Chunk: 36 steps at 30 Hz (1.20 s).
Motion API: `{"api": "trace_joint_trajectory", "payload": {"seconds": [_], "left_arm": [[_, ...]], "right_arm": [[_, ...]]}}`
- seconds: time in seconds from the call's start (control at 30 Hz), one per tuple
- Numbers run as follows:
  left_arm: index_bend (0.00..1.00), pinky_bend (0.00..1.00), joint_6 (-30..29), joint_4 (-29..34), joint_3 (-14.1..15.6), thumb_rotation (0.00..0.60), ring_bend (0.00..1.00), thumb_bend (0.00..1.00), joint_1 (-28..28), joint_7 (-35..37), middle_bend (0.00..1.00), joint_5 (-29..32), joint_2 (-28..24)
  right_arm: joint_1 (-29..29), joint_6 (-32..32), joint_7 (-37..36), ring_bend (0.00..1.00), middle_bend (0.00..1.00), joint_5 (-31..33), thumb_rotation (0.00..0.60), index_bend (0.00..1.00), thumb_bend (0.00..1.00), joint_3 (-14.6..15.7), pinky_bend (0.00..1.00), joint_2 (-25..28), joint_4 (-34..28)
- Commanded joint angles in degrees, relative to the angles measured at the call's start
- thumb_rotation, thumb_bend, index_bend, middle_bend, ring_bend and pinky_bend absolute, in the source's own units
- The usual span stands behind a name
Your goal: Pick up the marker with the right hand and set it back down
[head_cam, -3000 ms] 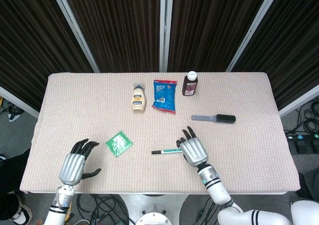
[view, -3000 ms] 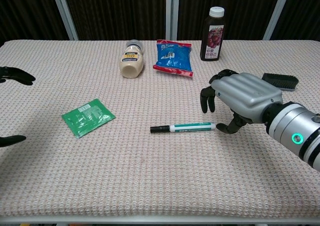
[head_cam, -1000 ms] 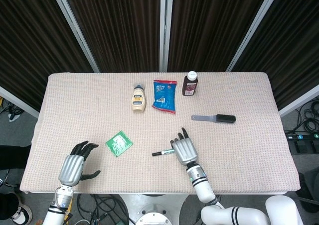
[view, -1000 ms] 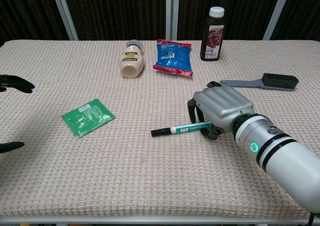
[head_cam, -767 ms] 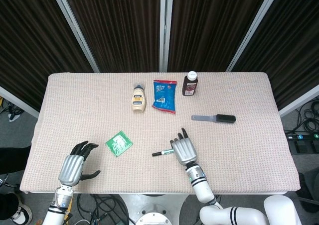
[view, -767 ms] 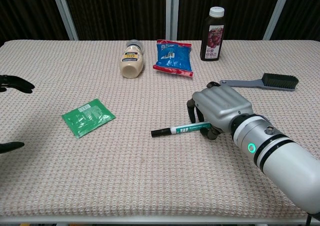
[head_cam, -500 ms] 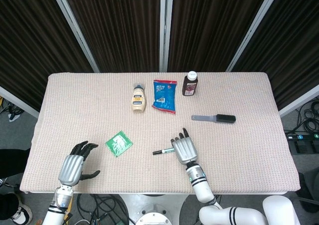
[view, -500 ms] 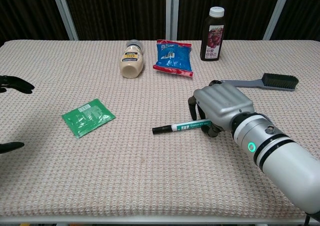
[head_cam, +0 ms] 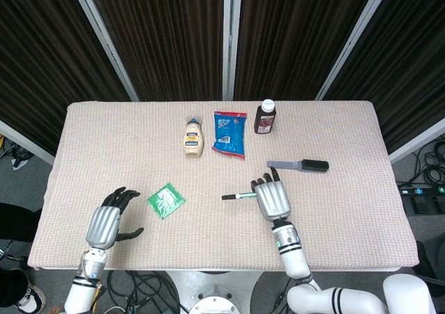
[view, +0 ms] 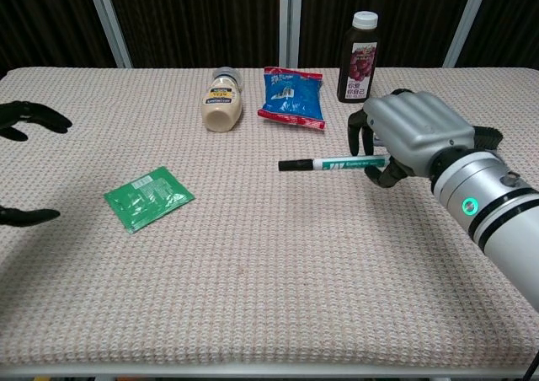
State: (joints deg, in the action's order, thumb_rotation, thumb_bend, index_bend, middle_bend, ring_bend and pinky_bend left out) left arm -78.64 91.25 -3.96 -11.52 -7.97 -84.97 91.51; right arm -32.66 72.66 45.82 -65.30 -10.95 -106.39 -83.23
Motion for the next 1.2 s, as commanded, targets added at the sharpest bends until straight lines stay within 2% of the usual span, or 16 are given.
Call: {"api": "trace_joint_trajectory", "payload": {"seconds": [0.03, 0.2, 0.33, 0.57, 0.67, 0.87, 1.2], "left_arm": [[0.23, 0.26, 2.95, 3.24, -2.58, 0.6, 0.13, 0.09, -2.5, -2.47, 0.21, 2.7, 0.15], [0.23, 0.27, 7.52, 6.75, -6.66, 0.6, 0.14, 0.11, -7.0, -7.71, 0.21, 7.33, 1.34], [0.24, 0.27, 8.54, 6.19, -10.37, 0.6, 0.16, 0.14, -10.59, -14.48, 0.22, 11.6, 4.55], [0.32, 0.32, 6.81, 1.5, -17.39, 0.6, 0.23, 0.19, -16.82, -25.83, 0.31, 20.96, 12.19], [0.34, 0.33, 5.7, 0.92, -19.0, 0.6, 0.25, 0.2, -19.13, -31.57, 0.32, 24.44, 13.66], [0.39, 0.39, 1.54, -1.16, -19.87, 0.6, 0.31, 0.22, -22.35, -37.06, 0.38, 25.24, 16.7], [0.43, 0.42, 0.84, -5.42, -18.88, 0.6, 0.35, 0.23, -25.8, -39.62, 0.42, 25.8, 18.57]], "right_arm": [[-0.54, 0.45, 1.29, 0.27, 0.58, 0.05, 0.6, 0.62, 0.33, -1.42, 0.14, 1.62, -1.2], [-1.76, 0.82, 2.51, 0.27, 0.58, 1.03, 0.6, 0.62, 0.33, -4.26, 0.14, 3.27, -3.08], [-3.24, 1.12, 4.08, 0.27, 0.58, 1.51, 0.6, 0.62, 0.33, -5.95, 0.14, 3.39, -4.41], [-6.83, 1.44, 7.3, 0.28, 0.59, 3.9, 0.6, 0.62, 0.33, -8.31, 0.15, -0.76, -2.85], [-8.39, 1.93, 7.93, 0.28, 0.59, 4.73, 0.6, 0.62, 0.33, -9.28, 0.15, -3.37, -1.01], [-10.98, 2.49, 7.85, 0.28, 0.59, 5.99, 0.6, 0.62, 0.33, -10.94, 0.15, -7.8, 3.14], [-13.81, 4.08, 6.78, 0.28, 0.59, 5.94, 0.6, 0.63, 0.34, -12.47, 0.15, -12.89, 7.63]]}}
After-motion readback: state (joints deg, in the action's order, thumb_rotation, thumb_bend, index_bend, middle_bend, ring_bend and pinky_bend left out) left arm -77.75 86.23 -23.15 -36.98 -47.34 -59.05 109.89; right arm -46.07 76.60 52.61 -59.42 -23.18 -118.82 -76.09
